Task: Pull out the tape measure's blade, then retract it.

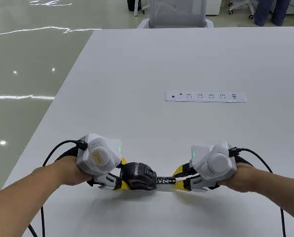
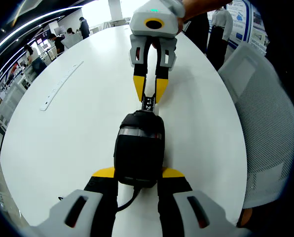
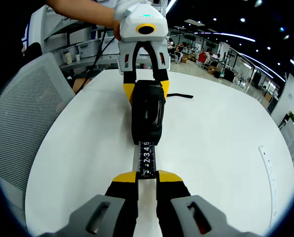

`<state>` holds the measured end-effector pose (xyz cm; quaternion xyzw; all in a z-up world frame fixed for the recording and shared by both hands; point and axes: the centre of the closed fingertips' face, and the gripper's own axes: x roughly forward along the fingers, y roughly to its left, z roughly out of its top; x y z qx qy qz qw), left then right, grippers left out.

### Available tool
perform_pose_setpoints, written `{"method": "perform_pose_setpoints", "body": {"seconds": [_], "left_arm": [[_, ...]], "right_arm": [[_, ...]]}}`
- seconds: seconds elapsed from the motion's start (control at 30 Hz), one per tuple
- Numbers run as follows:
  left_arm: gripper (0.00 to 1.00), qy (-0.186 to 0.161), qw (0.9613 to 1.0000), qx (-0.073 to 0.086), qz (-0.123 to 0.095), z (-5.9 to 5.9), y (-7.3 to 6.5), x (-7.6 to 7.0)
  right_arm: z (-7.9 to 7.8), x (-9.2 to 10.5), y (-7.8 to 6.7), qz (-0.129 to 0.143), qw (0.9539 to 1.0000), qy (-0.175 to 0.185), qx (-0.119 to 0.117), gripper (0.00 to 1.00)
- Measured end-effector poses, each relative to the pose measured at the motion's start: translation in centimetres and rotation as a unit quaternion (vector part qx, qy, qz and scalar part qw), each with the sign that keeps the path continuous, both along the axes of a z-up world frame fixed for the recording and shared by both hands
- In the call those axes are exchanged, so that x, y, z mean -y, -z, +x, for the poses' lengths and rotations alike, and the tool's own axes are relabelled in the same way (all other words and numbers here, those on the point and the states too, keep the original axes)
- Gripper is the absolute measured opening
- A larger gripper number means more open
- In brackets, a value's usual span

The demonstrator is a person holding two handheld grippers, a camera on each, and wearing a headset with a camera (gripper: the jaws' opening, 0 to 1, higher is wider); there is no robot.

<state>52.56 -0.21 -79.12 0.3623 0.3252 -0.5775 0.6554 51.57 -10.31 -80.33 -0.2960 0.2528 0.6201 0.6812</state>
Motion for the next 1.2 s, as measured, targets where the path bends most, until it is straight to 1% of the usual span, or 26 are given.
{"method": "perform_pose_setpoints", "body": {"seconds": [1.2], "left_arm": [[0.26,0.004,1.0,-0.001,0.002,0.0,0.1,-0.1]], "right_arm": [[-0.2,2.0,-0.2,-0.004,1.0,0.0,-0.002,0.11]]}}
